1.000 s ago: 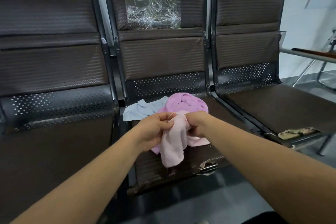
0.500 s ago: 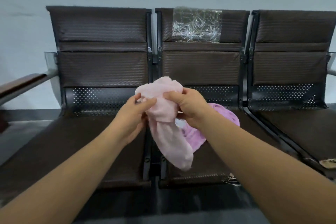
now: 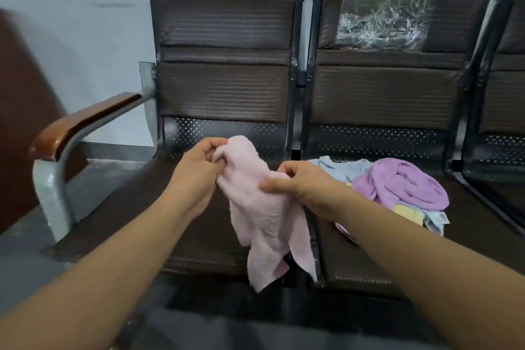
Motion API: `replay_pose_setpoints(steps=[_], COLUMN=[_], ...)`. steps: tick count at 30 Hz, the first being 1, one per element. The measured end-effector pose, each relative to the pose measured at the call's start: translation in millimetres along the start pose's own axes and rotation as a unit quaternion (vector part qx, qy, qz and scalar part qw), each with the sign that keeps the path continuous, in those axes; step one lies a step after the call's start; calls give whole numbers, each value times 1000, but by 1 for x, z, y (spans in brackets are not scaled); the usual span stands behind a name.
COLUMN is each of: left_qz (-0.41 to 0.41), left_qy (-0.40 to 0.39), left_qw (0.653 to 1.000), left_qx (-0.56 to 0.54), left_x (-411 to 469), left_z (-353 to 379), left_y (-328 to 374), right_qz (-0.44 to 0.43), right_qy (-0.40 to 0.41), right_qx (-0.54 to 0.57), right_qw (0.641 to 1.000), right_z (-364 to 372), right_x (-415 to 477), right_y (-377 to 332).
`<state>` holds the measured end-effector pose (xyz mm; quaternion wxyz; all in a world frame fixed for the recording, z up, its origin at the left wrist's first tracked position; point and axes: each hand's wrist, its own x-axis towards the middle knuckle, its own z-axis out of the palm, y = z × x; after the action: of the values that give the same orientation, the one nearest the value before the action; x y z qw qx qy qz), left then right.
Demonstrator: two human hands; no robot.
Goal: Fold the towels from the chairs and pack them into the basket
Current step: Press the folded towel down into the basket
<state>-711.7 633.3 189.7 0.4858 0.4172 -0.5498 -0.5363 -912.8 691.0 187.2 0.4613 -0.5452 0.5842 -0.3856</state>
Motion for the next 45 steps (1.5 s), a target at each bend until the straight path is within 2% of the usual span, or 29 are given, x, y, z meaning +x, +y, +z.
replay_pose_setpoints(steps=[3, 6, 9, 11, 13, 15, 18, 20, 24, 27, 28, 30, 32, 34, 37, 39, 41, 43, 45], left_qz=[-25, -34, -40, -35, -14, 30, 77, 70, 73, 88, 81, 35, -10, -32, -50, -51, -59, -122, -159], left_qy=[-28, -89, -168, -196, -172, -107, -21, 29, 92, 113, 103, 44, -45, -106, -113, -88, -90, -190, -298], left_qw=[998, 993, 983, 980, 985, 985, 959, 962, 956, 946, 958, 993, 999, 993, 991, 995, 980, 934, 879], left_qx=[-50, -62, -54, -24, 24, 131, 271, 264, 268, 292, 254, 102, -8, -34, -47, 18, 165, 277, 335], left_x=[-2, -6, -11, -14, -12, -8, -5, -8, -17, -22, -22, -27, -34, -38, -40, -40, -42, -45, -52], left_z=[-5, -11, -23, -30, -40, -51, -66, -71, -77, -81, -81, -79, -75, -71, -69, -68, -69, -71, -67], left_y=[7, 14, 17, 16, 13, 12, 12, 12, 19, 26, 26, 27, 29, 29, 31, 32, 29, 29, 28], right_qz=[35, 62, 24, 16, -2, -43, -71, -52, -41, -18, -3, 15, 7, -22, -8, 11, -27, -102, -142], right_qy=[-32, -97, -177, -193, -178, -119, -61, -80, -106, -144, -157, -158, -125, -114, -223, -257, -202, -97, -43], right_qx=[112, 207, 131, 58, 6, -33, 19, 65, -3, 39, 69, 132, 178, 155, 29, -73, -103, -103, -80], right_qw=[993, 972, 975, 979, 984, 991, 995, 993, 993, 989, 985, 978, 976, 981, 974, 963, 974, 985, 986], right_z=[12, 20, 32, 38, 42, 41, 35, 33, 35, 38, 38, 43, 51, 57, 59, 60, 61, 60, 58], right_x=[8, 13, 14, 11, 10, 11, 15, 14, 9, 6, 4, 0, 0, 2, 1, -1, 0, 2, 4], right_y=[-3, -10, -12, -13, -15, -19, -24, -27, -31, -33, -35, -38, -40, -40, -40, -41, -44, -48, -51])
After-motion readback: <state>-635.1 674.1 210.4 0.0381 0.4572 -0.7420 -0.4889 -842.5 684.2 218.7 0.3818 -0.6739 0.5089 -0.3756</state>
